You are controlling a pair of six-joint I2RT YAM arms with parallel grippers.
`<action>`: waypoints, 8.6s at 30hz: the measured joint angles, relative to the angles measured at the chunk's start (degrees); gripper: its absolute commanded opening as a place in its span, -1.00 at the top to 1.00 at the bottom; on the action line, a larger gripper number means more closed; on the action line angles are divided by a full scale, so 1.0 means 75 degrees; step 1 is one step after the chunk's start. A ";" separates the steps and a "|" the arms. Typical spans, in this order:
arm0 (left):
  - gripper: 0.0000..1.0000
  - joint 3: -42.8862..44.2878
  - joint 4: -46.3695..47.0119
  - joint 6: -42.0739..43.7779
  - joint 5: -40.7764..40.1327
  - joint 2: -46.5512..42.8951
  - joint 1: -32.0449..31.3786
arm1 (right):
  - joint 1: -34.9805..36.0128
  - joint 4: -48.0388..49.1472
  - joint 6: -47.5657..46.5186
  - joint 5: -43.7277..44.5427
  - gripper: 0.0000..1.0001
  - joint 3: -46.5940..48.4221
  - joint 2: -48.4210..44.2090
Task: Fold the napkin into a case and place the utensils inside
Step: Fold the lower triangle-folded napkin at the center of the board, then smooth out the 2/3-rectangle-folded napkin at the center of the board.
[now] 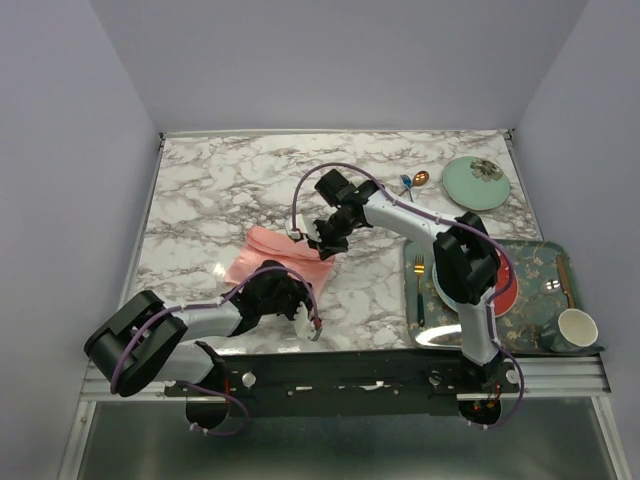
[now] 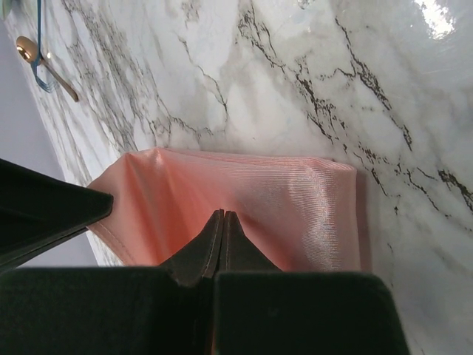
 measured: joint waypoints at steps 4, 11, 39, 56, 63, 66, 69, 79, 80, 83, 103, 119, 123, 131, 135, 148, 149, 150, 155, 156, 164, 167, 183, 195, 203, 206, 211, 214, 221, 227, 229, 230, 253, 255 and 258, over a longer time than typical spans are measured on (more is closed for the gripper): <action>1.00 0.0041 -0.0003 -0.0029 0.0000 0.0038 -0.0012 | 0.0000 -0.0064 0.0105 -0.0064 0.99 0.0061 0.0154; 1.00 0.0079 -0.0006 -0.0070 0.0003 0.0044 -0.0029 | 0.0055 -0.0087 0.0248 -0.0099 0.99 0.0061 0.0248; 0.78 0.1268 -0.2253 -0.2396 0.0201 -0.4124 0.0055 | 0.0172 -0.0143 0.0256 0.0283 0.99 0.0119 0.0930; 0.70 0.4744 -0.3733 -0.9938 0.0589 -0.0731 0.4849 | 0.0032 0.0128 -0.1929 0.1259 0.99 -0.0431 0.0493; 0.55 0.5490 -0.3459 -1.2770 0.2658 0.1798 0.4963 | -0.0003 0.0478 -0.2605 0.1661 0.99 -0.0635 0.0370; 0.54 0.5499 -0.3124 -1.3761 0.3383 0.2634 0.4975 | -0.0003 0.0781 -0.2920 0.1821 0.99 -0.0889 0.0233; 0.55 0.5502 -0.2669 -1.4603 0.3987 0.3526 0.4980 | -0.0003 0.1005 -0.3156 0.1953 0.99 -0.1064 0.0146; 0.61 0.5863 -0.2060 -1.5451 0.4575 0.4791 0.5094 | -0.0003 0.1396 -0.3541 0.2174 0.99 -0.1297 0.0044; 0.62 0.5869 -0.2069 -1.5428 0.4575 0.4876 0.5132 | -0.0003 0.1402 -0.3544 0.2174 0.99 -0.1297 0.0044; 0.64 0.5951 -0.2215 -1.5244 0.4570 0.5278 0.5336 | -0.0003 0.1416 -0.3555 0.2177 0.99 -0.1297 0.0044; 0.67 0.5910 -0.2652 -1.4682 0.4698 0.5625 0.5724 | -0.0364 0.0662 -0.2658 0.1711 -0.47 -0.1183 -0.0697; 0.69 0.5861 -0.2559 -1.4688 0.4701 0.5622 0.5729 | -0.1381 -0.0428 0.3048 0.0213 0.18 0.2757 0.0624; 0.68 0.5861 -0.2559 -1.4688 0.4701 0.5625 0.5729 | -0.1361 -0.0449 0.4468 0.0216 0.04 0.2871 0.1102; 0.68 0.5869 -0.2570 -1.4682 0.4701 0.5622 0.5729 | -0.1352 -0.0326 0.6910 0.0236 0.04 0.2366 0.1218; 0.68 0.5866 -0.2570 -1.4676 0.4698 0.5622 0.5729 | -0.1352 -0.0137 0.7679 0.0233 0.04 0.2136 0.1250; 0.68 0.5855 -0.2562 -1.4647 0.4698 0.5610 0.5729 | -0.1355 0.0128 0.8483 0.0230 0.22 0.2069 0.1708; 0.68 0.5855 -0.2562 -1.4650 0.4698 0.5610 0.5729 | -0.1355 0.0134 0.8504 0.0236 0.24 0.2066 0.1728; 0.68 0.5852 -0.2562 -1.4650 0.4698 0.5607 0.5729 | -0.1355 0.0137 0.8533 0.0239 0.24 0.2063 0.1746; 0.68 0.5840 -0.2559 -1.4644 0.4695 0.5598 0.5729 | -0.1405 0.0157 0.8655 0.0309 0.30 0.2008 0.1775; 0.68 0.5840 -0.2559 -1.4644 0.4695 0.5598 0.5729 | -0.1408 0.0160 0.8682 0.0332 0.28 0.2005 0.1778; 0.68 0.5805 -0.2518 -1.4647 0.4692 0.5578 0.5729 | -0.1536 0.0248 0.9334 0.0388 0.14 0.1786 0.1778; 0.68 0.5791 -0.2512 -1.4644 0.4692 0.5569 0.5729 | -0.1588 0.0329 0.9847 0.0399 0.13 0.1521 0.1746; 0.68 0.5782 -0.2506 -1.4621 0.4692 0.5563 0.5729 | -0.1655 0.0676 1.1080 0.0350 0.80 0.1233 0.1571; 0.69 0.5724 -0.2506 -1.4624 0.4683 0.5520 0.5729 | -0.1655 0.0711 1.1068 0.0000 0.99 0.0525 0.1314; 0.07 0.5525 -0.2296 -1.4691 0.4739 0.5313 0.5732 | -0.1655 0.0731 1.0949 0.0105 0.99 0.0300 0.1530; -0.06 0.5388 -0.2294 -1.4618 0.4721 0.4878 0.5831 | -0.1655 0.0676 1.0826 0.0122 0.99 0.0361 0.1550; -0.01 0.5377 -0.2454 -1.4391 0.4846 0.3710 0.6114 | -0.1647 0.0388 1.0538 0.0175 0.99 0.0664 0.1705; 0.10 0.5406 -0.2506 -1.4286 0.5013 0.3261 0.6015 | -0.1641 0.0189 1.0369 0.0198 0.99 0.0854 0.1792; 0.29 0.4852 -0.1853 -1.4971 0.4945 0.3844 0.5622 | -0.1612 -0.0393 0.9658 0.0816 0.99 0.1539 0.2002; 0.22 0.4605 -0.1722 -1.5565 0.4765 0.4922 0.5983 | -0.1530 -0.0539 0.9250 0.1137 0.99 0.1661 0.2017; 0.12 0.4587 -0.1798 -1.5507 0.4870 0.4911 0.6187 | -0.1521 -0.0542 0.9180 0.1154 0.99 0.1658 0.2017; 0.09 0.4581 -0.1830 -1.5469 0.4948 0.4887 0.6271 | -0.1518 -0.0542 0.9157 0.1154 0.99 0.1658 0.2017; -0.71 0.4931 0.3112 -1.9843 0.4383 0.6216 0.3914 | -0.1495 -0.0560 0.9095 0.1221 0.99 0.1661 0.2005; -0.75 0.4919 0.3226 -1.9957 0.4447 0.6222 0.4060 | -0.1495 -0.0560 0.9095 0.1227 0.99 0.1658 0.2005; -0.97 0.4771 0.3477 -2.0105 0.4669 0.6178 0.4418 | -0.1489 -0.0560 0.9095 0.1241 0.99 0.1655 0.1999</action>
